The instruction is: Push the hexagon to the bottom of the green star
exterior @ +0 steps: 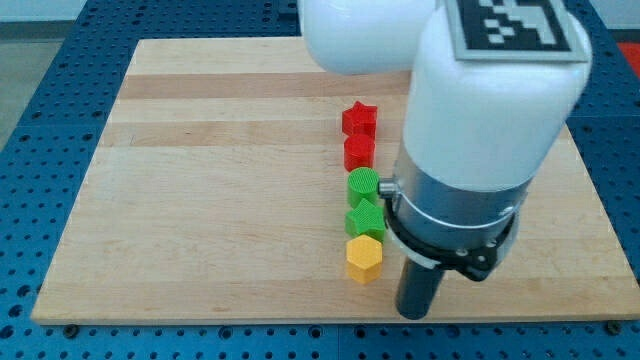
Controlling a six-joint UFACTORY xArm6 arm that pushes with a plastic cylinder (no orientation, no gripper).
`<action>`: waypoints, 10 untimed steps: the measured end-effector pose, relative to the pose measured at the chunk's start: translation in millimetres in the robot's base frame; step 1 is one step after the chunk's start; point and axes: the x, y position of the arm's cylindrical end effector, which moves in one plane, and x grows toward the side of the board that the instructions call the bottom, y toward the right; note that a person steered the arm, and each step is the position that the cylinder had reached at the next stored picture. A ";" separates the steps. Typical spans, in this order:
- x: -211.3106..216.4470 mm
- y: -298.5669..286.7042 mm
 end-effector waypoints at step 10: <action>-67.5 -74.0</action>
